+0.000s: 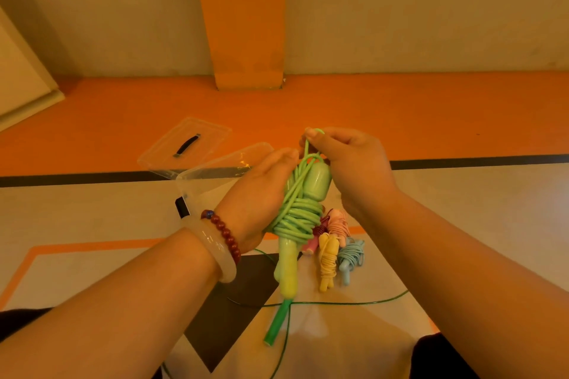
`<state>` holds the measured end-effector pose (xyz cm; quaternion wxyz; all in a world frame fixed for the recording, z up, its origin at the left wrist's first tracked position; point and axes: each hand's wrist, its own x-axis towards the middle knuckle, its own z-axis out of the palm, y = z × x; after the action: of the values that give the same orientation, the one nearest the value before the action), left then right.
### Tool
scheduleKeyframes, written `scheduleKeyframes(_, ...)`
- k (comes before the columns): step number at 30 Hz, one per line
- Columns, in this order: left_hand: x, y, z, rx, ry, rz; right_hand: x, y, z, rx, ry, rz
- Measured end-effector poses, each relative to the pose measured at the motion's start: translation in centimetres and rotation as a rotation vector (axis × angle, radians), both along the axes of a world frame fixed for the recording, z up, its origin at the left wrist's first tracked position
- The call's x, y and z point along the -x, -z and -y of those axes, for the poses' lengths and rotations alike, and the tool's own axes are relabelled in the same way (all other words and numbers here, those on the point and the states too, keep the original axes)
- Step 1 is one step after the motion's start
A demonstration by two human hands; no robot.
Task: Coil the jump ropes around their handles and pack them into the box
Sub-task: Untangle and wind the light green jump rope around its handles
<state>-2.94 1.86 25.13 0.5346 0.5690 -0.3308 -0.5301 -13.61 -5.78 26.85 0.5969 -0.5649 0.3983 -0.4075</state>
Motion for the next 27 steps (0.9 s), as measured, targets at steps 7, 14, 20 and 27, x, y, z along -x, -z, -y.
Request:
scheduleKeyframes(7, -0.8, -1.0, -0.1, 0.005, -0.012, -0.071, -0.4, -0.5, -1.0, 0.127, -0.156, 0.049)
scheduleKeyframes(14, -0.7, -0.9, -0.1, 0.007, 0.093, -0.173, -0.3, -0.6, -1.2, 0.09, -0.218, 0.032)
scheduleKeyframes(20, -0.4, -0.9, -0.1, -0.044, 0.11, -0.166, 0.1, -1.2, -0.6, 0.247, -0.053, -0.038)
scheduleKeyframes(27, -0.2, -0.3, -0.1, -0.041, 0.132, -0.17, 0.1, -1.1, -0.8, 0.287, 0.026, -0.013)
